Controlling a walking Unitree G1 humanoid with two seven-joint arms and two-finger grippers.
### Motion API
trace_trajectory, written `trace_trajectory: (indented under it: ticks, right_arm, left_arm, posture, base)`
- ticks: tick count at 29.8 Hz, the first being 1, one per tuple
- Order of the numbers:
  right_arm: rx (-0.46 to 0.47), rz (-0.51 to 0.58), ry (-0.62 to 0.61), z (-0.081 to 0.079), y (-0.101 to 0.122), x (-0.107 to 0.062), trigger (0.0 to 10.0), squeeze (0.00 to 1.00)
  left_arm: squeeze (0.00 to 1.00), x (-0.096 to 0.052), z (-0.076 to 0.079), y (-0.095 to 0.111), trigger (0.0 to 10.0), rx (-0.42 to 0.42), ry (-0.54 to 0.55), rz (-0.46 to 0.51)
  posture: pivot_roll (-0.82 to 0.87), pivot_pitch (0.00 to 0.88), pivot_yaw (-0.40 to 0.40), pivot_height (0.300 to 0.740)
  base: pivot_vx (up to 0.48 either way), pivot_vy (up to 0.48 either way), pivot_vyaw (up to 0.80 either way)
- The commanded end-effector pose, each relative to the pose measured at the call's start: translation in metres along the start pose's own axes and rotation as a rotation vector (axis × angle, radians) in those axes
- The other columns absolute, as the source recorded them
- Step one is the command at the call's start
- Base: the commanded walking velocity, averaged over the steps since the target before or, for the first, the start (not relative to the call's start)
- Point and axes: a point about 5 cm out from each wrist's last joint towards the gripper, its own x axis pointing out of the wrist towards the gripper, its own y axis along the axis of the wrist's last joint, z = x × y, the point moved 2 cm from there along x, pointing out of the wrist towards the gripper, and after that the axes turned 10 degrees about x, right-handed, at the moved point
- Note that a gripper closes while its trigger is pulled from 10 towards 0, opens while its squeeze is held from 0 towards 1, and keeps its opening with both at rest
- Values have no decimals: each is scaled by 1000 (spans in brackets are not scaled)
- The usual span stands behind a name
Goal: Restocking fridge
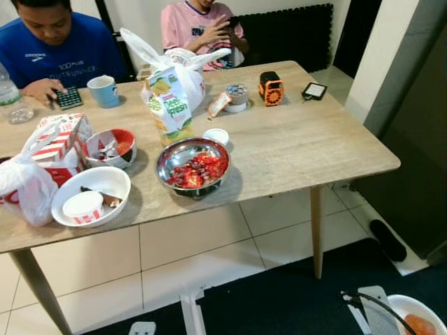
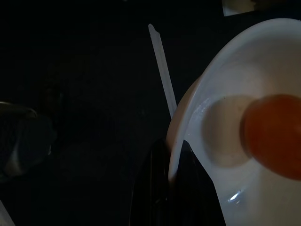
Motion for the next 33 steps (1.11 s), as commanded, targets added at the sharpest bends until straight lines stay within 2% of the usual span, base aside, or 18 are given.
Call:
trace_trajectory:
  ticks: [1,11,23,28,29,32,33]
  right_arm:
    - [-5,14,24,-10,4,-1,10000,0]
    - [-3,11,27,-11,3,-1,10000,0]
    - [-47,11,19,-4,2,0,10000,0]
    - [-84,10,30,-6,0,0,10000,0]
    - [-97,8,34,-8,-3,-1,10000,0]
    - [-103,8,37,-9,-3,-1,10000,0]
    - [-108,9,45,-11,-4,-1,10000,0]
  left_arm:
    - [0,1,2,2,10000,6,13,-11]
    - [0,2,0,6,10000,10,20,-14]
    - [0,3,9,3,10000,-27,22,-40]
    - [0,2,4,3,10000,-32,52,-41]
    - [0,0,-6,0,10000,-29,92,-39]
    - [0,-1,-12,0,10000,-31,111,-35]
    - [0,-1,-18,2,10000,-53,134,-24]
  posture:
    - [12,0,15,740]
    - [-3,0,26,740]
    - [-5,0,3,740]
    - [-3,0,3,740]
    - [-5,0,5,740]
    - [-4,0,4,740]
    - [-6,0,3,740]
  base:
    - [0,0,0]
    - [0,0,0]
    - [0,0,0]
    - [0,0,0]
    - [0,0,0]
    - [0,0,0]
    - [0,0,0]
